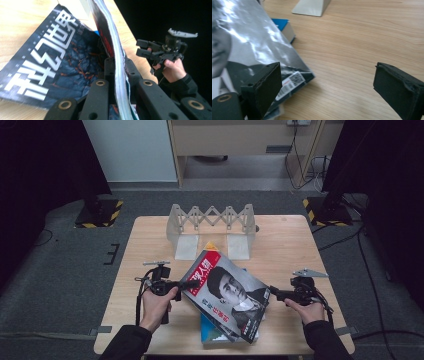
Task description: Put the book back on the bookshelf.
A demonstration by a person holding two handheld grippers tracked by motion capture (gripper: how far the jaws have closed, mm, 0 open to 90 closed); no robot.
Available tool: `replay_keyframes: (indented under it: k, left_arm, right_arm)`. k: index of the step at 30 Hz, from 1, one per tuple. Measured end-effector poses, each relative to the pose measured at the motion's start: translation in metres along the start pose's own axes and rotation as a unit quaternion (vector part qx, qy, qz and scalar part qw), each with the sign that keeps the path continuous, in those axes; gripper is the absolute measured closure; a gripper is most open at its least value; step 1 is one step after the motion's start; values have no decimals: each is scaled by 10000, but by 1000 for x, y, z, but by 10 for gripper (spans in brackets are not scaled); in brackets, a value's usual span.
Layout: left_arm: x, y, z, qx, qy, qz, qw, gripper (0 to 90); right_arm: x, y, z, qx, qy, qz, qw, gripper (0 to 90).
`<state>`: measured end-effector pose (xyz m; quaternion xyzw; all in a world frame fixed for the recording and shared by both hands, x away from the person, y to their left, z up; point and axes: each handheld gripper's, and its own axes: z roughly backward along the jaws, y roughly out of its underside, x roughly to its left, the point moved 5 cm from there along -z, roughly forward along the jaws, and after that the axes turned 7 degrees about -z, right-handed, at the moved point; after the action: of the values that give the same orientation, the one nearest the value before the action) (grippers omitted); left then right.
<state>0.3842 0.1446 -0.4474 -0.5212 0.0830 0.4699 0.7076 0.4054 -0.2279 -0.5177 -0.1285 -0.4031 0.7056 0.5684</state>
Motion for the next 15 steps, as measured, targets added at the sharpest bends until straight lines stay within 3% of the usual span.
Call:
replay_keyframes:
  k: [15]
  left_arm:
    - [-18, -27, 6, -293, 176, 22, 9994, 858]
  right_arm:
    - [-34, 3, 4, 113, 414, -122, 9990, 85]
